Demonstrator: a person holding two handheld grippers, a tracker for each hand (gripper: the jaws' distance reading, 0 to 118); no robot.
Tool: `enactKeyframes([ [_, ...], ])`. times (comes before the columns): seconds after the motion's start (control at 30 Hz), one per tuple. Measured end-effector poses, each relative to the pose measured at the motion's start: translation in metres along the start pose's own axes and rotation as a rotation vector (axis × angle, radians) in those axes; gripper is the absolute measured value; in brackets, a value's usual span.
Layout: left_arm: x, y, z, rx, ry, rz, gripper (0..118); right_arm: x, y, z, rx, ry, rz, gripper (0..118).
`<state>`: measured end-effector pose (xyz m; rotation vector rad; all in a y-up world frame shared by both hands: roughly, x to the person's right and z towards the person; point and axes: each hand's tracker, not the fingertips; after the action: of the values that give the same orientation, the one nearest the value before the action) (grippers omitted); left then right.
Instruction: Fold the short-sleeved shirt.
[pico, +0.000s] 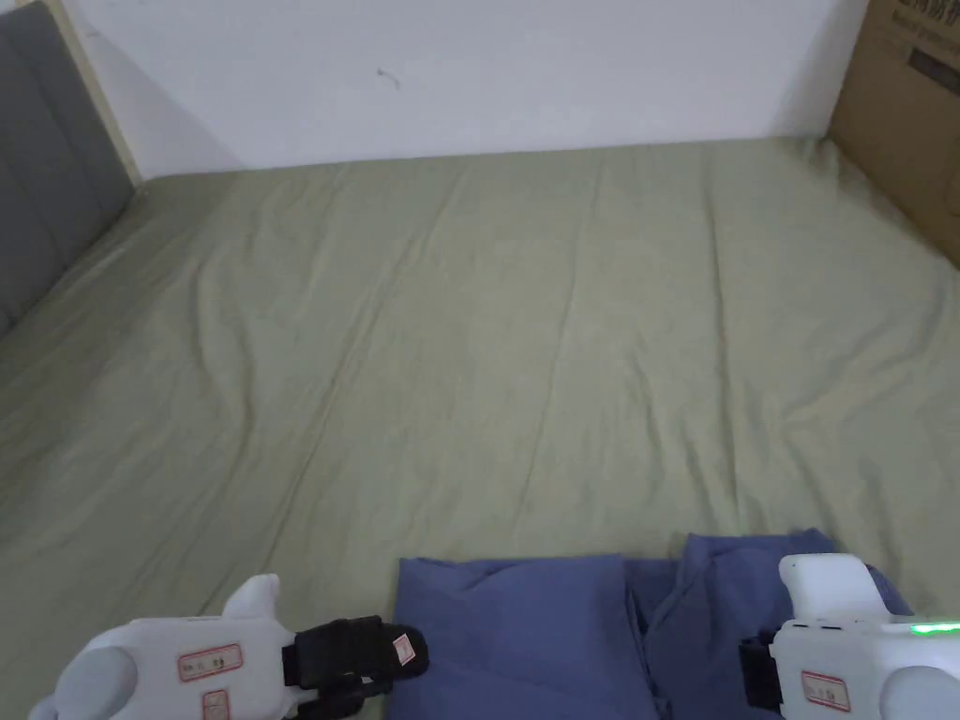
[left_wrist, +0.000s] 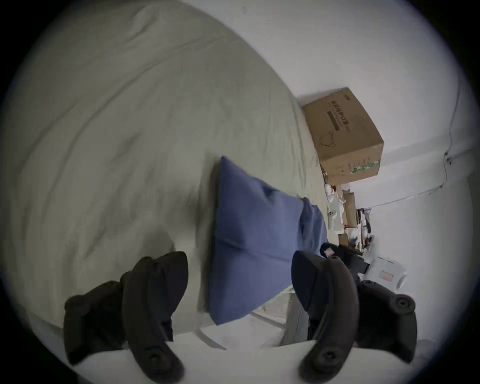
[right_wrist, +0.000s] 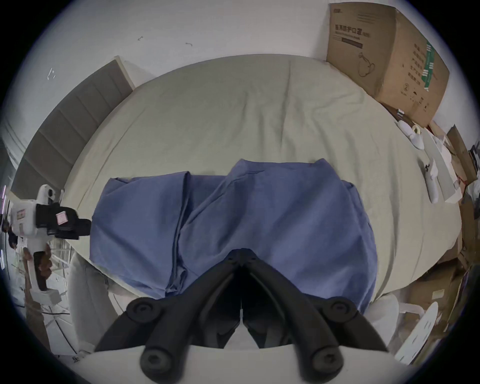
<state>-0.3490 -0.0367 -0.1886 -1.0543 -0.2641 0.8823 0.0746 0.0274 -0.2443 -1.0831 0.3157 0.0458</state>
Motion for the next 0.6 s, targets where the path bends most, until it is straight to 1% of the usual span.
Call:
enactKeyframes([
  [0.07,-0.006,-0.002,-0.016,-0.027,-0.039,0.004,90,-0.005,0.001,0.002,-0.002,0.003,0.020,0],
  [0.1,-0.007,-0.002,-0.023,-0.029,-0.049,0.008,93,-0.006,0.001,0.004,0.003,0.005,0.015,0],
  [0.17,-0.011,-0.002,-0.029,0.016,-0.147,0.051,92,-0.005,0.003,0.006,0.012,0.045,-0.035,0],
  [0.2,-0.011,0.001,-0.032,0.014,-0.182,0.096,73,-0.003,0.004,0.007,0.015,0.077,-0.064,0],
  [0.23,-0.013,0.002,-0.036,0.011,-0.230,0.149,24,-0.001,0.005,0.008,0.013,0.098,-0.084,0],
  [0.27,-0.011,0.002,-0.041,-0.013,-0.269,0.147,9,-0.001,0.005,0.008,0.009,0.104,-0.091,0],
  [0.3,-0.007,0.002,-0.047,-0.011,-0.210,0.103,9,-0.001,0.005,0.008,0.010,0.097,-0.087,0],
  [0.33,-0.011,-0.001,-0.041,-0.005,-0.080,0.041,9,-0.003,0.006,0.011,0.011,0.092,-0.089,0],
  [0.37,-0.013,0.004,-0.043,-0.032,-0.047,0.022,9,-0.004,0.006,0.014,0.020,0.087,-0.094,0],
  [0.4,-0.017,0.005,-0.041,-0.060,-0.051,0.024,9,-0.004,0.007,0.017,0.028,0.094,-0.098,0],
  [0.43,-0.017,0.006,-0.038,-0.024,-0.165,0.093,9,-0.004,0.008,0.019,0.036,0.106,-0.100,0],
  [0.47,-0.019,0.007,-0.031,-0.023,-0.186,0.106,9,-0.003,0.009,0.022,0.041,0.114,-0.104,0],
  [0.5,-0.021,0.008,-0.024,-0.011,-0.170,0.073,9,-0.003,0.011,0.023,0.044,0.116,-0.109,0],
  [0.6,-0.026,0.019,-0.013,-0.009,-0.161,0.050,9,-0.003,0.014,0.024,0.046,0.114,-0.115,0],
])
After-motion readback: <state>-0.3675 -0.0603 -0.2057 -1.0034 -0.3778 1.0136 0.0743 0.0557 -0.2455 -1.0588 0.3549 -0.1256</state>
